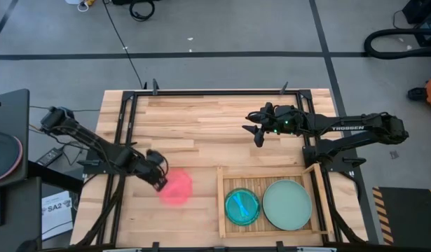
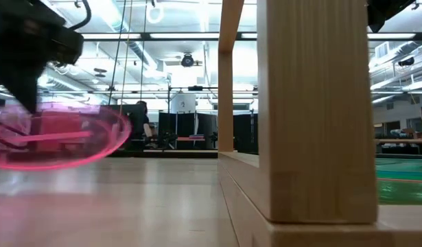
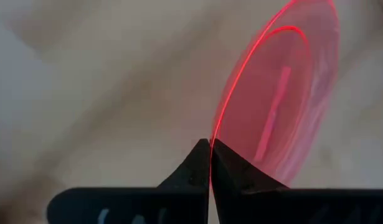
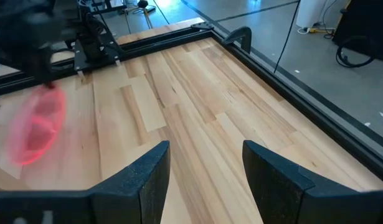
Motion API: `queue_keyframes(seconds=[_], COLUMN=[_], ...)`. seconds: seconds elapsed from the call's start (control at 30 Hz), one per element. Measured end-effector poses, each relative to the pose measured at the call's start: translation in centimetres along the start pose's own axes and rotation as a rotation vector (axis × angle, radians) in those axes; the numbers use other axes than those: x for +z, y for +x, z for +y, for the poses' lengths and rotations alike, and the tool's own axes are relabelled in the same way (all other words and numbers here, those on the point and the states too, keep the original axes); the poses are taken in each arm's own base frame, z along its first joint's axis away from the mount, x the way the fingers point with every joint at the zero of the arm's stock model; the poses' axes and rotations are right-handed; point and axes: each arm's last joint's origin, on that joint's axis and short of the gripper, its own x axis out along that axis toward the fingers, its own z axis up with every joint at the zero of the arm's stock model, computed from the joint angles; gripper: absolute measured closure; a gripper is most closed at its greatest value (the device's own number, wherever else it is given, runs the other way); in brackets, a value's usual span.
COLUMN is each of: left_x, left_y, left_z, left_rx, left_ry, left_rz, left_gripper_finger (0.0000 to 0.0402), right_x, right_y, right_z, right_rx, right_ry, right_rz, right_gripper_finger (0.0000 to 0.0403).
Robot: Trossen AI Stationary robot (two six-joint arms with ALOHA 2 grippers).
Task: Place and stack plates onto a shelf
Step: Stack the pink plate on the blue plate on the shelf
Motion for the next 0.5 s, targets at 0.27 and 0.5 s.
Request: queue_keyframes(seconds=[0.27,0.5], left_x=[3.7,7.8], left_y=[-0.9,-1.0], left_z=[2.8,4.5], left_rx=[0.234,0.393], left_ry=[-0.041,-0.063], left_rz=[-0.352,-0.579], left_gripper_finger=[0.0393,0.0393], right_x=[0.0,1.0], right_y=[0.0,-0.1], right_z=[0.0,0.0], right_rx=[-0.006,-0.033], right_ry=[0.000,0.010], right_rz=[-0.003,-0.105], right_gripper_finger=[0.0196,0.0196])
